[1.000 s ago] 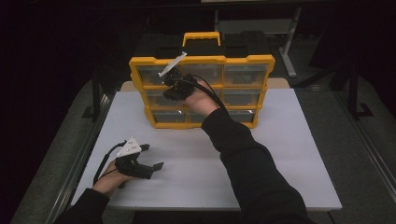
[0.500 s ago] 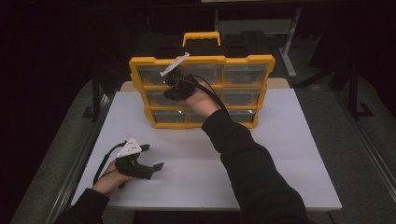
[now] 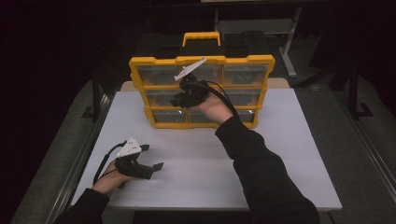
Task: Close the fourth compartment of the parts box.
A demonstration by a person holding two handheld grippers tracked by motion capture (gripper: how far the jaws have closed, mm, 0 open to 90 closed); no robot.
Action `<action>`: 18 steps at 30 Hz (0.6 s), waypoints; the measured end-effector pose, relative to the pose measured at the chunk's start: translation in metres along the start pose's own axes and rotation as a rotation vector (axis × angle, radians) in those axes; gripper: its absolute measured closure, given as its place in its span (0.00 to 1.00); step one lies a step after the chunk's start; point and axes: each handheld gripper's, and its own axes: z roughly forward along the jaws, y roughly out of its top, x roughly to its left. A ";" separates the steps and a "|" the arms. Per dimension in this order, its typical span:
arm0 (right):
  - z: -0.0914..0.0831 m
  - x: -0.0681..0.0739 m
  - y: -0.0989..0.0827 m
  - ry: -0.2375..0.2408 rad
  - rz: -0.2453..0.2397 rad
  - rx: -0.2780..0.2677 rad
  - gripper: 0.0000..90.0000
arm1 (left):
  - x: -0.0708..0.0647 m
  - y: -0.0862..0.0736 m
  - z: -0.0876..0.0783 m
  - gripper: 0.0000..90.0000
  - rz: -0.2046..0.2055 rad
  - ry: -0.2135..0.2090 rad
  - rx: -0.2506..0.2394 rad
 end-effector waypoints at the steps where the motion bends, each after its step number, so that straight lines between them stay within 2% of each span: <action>1: -0.001 0.000 -0.002 -0.001 0.001 -0.002 0.71 | 0.000 0.000 0.000 0.08 0.000 0.000 0.001; 9: -0.008 -0.001 -0.019 -0.008 0.008 -0.022 0.53 | 0.000 0.000 0.000 0.08 0.001 0.002 0.003; 18: -0.012 0.001 -0.041 -0.040 0.021 -0.007 0.36 | 0.000 -0.001 0.001 0.08 -0.004 0.000 0.004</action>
